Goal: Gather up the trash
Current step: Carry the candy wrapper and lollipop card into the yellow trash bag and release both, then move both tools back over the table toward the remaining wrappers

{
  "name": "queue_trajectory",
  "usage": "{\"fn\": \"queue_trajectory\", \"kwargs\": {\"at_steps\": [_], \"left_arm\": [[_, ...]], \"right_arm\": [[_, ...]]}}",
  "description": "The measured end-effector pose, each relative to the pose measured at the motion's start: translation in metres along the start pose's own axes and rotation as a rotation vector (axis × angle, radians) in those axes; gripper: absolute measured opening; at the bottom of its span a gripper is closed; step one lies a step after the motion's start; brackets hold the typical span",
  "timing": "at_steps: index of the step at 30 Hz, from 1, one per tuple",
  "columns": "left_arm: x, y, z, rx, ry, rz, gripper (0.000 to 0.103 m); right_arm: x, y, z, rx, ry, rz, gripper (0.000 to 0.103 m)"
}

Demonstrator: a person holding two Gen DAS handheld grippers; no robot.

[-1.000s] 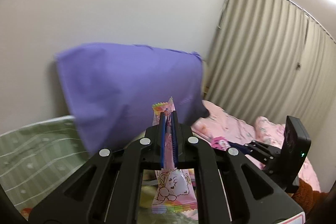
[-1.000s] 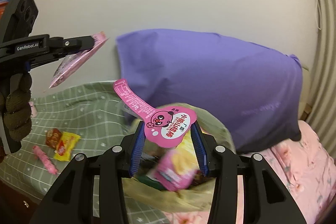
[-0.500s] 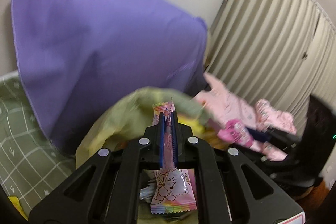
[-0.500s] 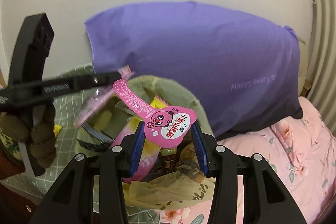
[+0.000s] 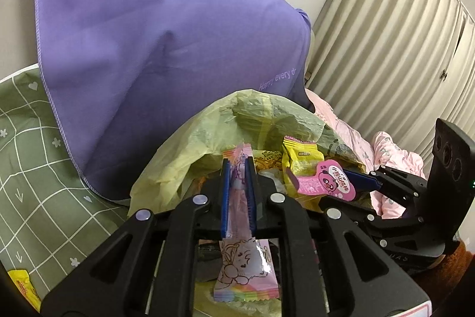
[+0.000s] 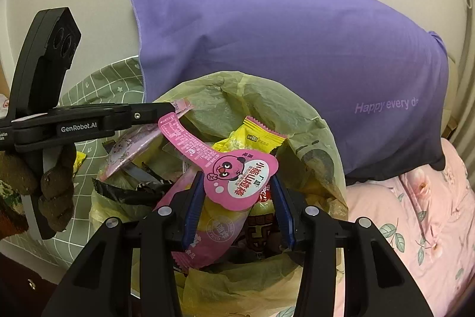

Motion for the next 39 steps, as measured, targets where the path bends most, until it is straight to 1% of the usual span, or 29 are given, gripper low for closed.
{"fn": "queue_trajectory", "kwargs": {"at_steps": [1, 3, 5, 7, 11, 13, 14, 15, 19, 23, 25, 27, 30, 31, 36, 37, 39], "left_arm": [[0.000, 0.002, 0.001, 0.001, 0.003, 0.003, 0.016], [-0.001, 0.003, 0.005, -0.002, 0.004, 0.003, 0.027], [0.001, 0.003, 0.007, 0.000, 0.003, 0.002, 0.031], [0.000, 0.002, 0.011, -0.001, 0.000, 0.001, 0.032], [0.001, -0.001, 0.017, -0.006, -0.004, -0.008, 0.041], [0.002, -0.002, 0.023, -0.014, -0.011, -0.004, 0.044], [0.003, -0.002, 0.027, -0.019, -0.016, 0.000, 0.046], [0.003, -0.002, 0.030, -0.020, -0.022, 0.003, 0.048], [0.005, -0.002, 0.042, -0.014, -0.038, 0.009, 0.050], [0.003, 0.004, 0.064, -0.002, -0.071, 0.035, 0.052], [-0.003, 0.010, 0.078, 0.011, -0.088, 0.045, 0.056], [-0.011, 0.020, 0.094, 0.037, -0.104, 0.056, 0.058], [-0.027, 0.045, 0.116, 0.106, -0.116, 0.077, 0.058], [-0.035, 0.059, 0.126, 0.140, -0.121, 0.094, 0.058], [-0.069, 0.120, 0.166, 0.262, -0.142, 0.199, 0.058], [-0.081, 0.139, 0.179, 0.301, -0.149, 0.230, 0.058], [-0.099, 0.162, 0.195, 0.354, -0.155, 0.269, 0.058]], "right_arm": [[-0.001, -0.001, 0.000, 0.002, -0.002, -0.009, 0.042], [-0.002, -0.002, 0.002, -0.001, -0.009, -0.027, 0.043], [-0.003, -0.004, 0.006, -0.011, -0.018, -0.039, 0.043], [-0.005, -0.006, 0.009, -0.020, -0.023, -0.048, 0.043], [-0.008, -0.005, 0.015, -0.034, -0.027, -0.057, 0.043], [-0.009, -0.003, 0.018, -0.037, -0.030, -0.062, 0.051], [-0.009, -0.002, 0.020, -0.037, -0.036, -0.064, 0.053], [-0.009, -0.001, 0.021, -0.038, -0.038, -0.066, 0.053], [-0.008, 0.005, 0.027, -0.042, -0.051, -0.075, 0.053], [-0.004, 0.012, 0.035, -0.041, -0.069, -0.071, 0.053], [-0.002, 0.019, 0.038, -0.035, -0.078, -0.066, 0.053], [0.003, 0.029, 0.041, -0.022, -0.089, -0.062, 0.053], [0.010, 0.046, 0.041, 0.000, -0.103, -0.053, 0.053], [0.013, 0.054, 0.041, 0.010, -0.110, -0.046, 0.053], [0.024, 0.101, 0.035, 0.074, -0.126, 0.003, 0.053], [0.025, 0.109, 0.034, 0.085, -0.127, 0.010, 0.053], [0.028, 0.128, 0.028, 0.115, -0.124, 0.024, 0.053]]}}
Point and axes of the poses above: each gripper's, at about its wrist camera, not at the fingertips, and z roughly against the way its jaws point, y to its left, x to its top, the point moved 8 cm from there along -z, roughly the way its jaws point, and after that the axes turned 10 degrees about y, right-handed, at the moved point
